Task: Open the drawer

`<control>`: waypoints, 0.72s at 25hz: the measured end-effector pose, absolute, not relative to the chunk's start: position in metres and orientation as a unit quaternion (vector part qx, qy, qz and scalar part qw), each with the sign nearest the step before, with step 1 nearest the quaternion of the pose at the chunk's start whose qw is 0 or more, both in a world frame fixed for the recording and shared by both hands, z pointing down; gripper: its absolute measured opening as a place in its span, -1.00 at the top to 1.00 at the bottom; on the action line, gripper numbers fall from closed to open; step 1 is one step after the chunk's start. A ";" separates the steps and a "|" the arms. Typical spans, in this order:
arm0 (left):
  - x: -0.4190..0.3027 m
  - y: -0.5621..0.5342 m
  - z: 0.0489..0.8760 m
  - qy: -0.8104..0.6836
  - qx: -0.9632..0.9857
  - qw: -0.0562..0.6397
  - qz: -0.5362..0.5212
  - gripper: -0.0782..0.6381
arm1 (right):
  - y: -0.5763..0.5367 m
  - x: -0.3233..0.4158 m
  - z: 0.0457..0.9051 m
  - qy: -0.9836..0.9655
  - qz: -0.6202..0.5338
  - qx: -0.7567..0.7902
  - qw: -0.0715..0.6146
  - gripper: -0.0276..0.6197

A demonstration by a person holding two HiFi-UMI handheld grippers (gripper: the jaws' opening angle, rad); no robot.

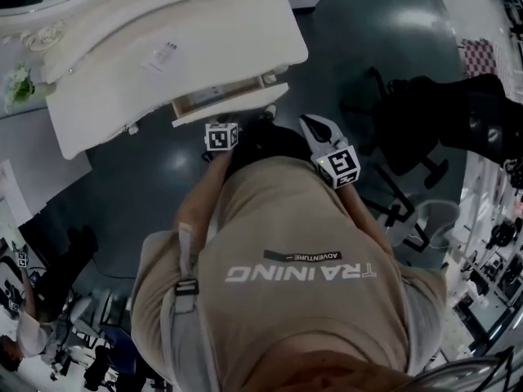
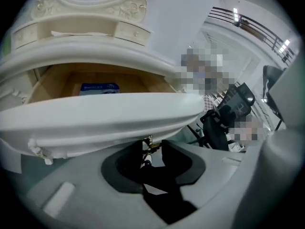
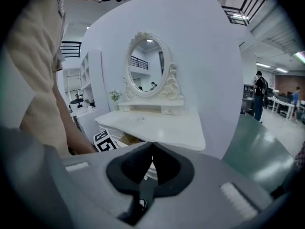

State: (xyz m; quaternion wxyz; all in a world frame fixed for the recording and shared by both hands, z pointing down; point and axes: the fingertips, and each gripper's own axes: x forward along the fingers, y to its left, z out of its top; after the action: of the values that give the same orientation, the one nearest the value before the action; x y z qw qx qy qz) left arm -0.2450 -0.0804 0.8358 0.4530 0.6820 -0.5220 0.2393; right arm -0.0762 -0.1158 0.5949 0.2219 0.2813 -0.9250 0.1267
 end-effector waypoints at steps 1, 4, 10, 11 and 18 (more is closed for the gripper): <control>-0.242 -0.079 0.834 -0.522 0.683 0.450 0.242 0.41 | -0.111 -0.073 0.598 -0.925 0.130 0.279 0.223 0.91; -0.231 -0.068 0.835 -0.521 0.680 0.452 0.247 0.41 | -0.102 -0.072 0.600 -0.931 0.132 0.262 0.217 0.91; -0.213 -0.037 0.837 -0.513 0.667 0.467 0.273 0.41 | -0.105 -0.058 0.592 -0.946 0.123 0.233 0.190 0.91; -0.209 -0.032 0.837 -0.512 0.664 0.468 0.278 0.41 | -0.106 -0.053 0.591 -0.947 0.124 0.230 0.186 0.91; -0.189 -0.025 0.837 -0.547 0.636 0.462 0.288 0.41 | -0.099 -0.008 0.617 -0.958 0.104 0.181 0.197 0.91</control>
State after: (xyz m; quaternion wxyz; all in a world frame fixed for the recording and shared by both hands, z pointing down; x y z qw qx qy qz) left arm -0.1890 -0.0249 0.8369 0.4617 0.6359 -0.5471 0.2883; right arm -0.0076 -0.0988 0.6172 0.1971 0.1811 -0.9579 0.1041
